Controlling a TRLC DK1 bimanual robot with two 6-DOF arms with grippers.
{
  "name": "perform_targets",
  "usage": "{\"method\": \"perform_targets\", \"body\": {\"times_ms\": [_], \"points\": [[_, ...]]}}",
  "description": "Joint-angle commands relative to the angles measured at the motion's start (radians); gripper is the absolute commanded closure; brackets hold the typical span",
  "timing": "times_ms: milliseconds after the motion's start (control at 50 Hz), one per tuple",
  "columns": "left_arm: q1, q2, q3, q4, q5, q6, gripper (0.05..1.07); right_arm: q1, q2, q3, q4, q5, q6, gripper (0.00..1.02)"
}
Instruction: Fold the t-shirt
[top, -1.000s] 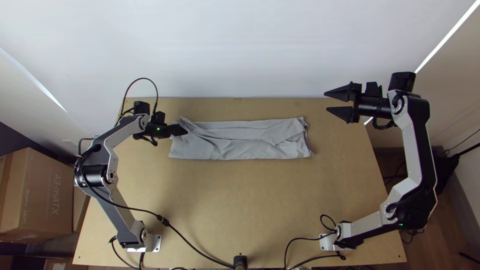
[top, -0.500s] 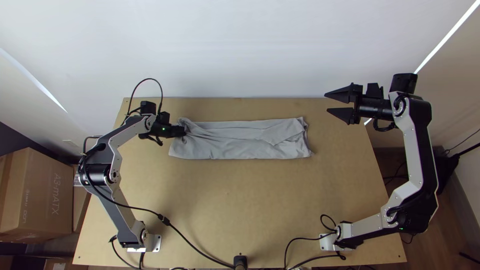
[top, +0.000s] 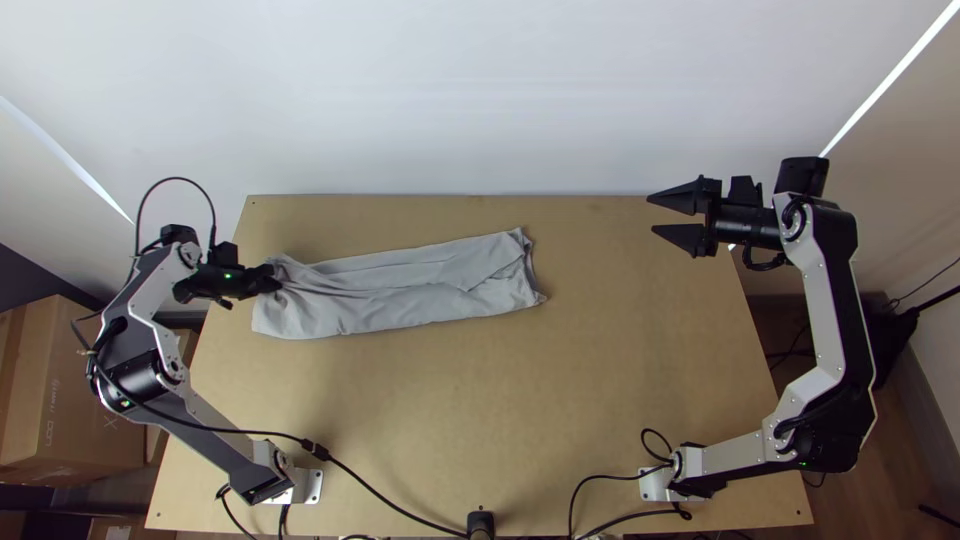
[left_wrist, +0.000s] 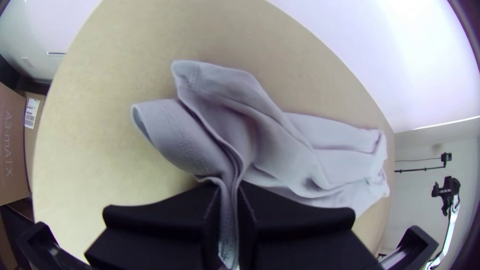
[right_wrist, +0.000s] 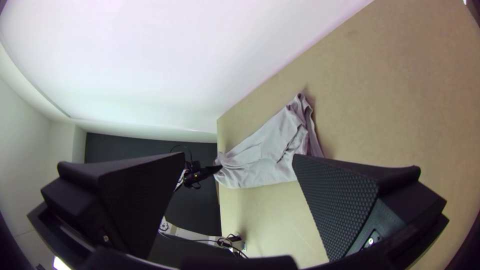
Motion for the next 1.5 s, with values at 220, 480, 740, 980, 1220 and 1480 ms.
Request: {"method": "perform_targets", "body": {"times_ms": [220, 480, 740, 980, 1220, 1480], "points": [[-0.198, -0.210, 0.206, -0.191, 0.014, -0.042, 1.05, 0.013, -0.039, -0.062, 0.031, -0.013, 0.004, 0.03], [-0.490, -0.121, 0.423, -0.189, -0.009, -0.241, 1.05, 0.007, -0.042, -0.060, 0.034, -0.013, 0.005, 0.03], [-0.713, 0.066, 0.630, -0.191, -0.085, -0.327, 1.05, -0.038, -0.054, -0.078, 0.036, -0.013, 0.002, 0.03], [-0.850, 0.260, 0.835, -0.210, -0.123, -0.370, 1.05, -0.053, -0.061, -0.118, 0.036, -0.012, -0.014, 0.03], [-0.960, 0.358, 0.877, -0.123, -0.175, -0.415, 1.05, -0.048, -0.064, -0.178, 0.053, -0.010, -0.022, 0.03], [-1.082, 0.467, 0.897, -0.025, -0.235, -0.447, 1.04, -0.019, -0.067, -0.264, 0.099, 0.010, -0.013, 0.03]]}}
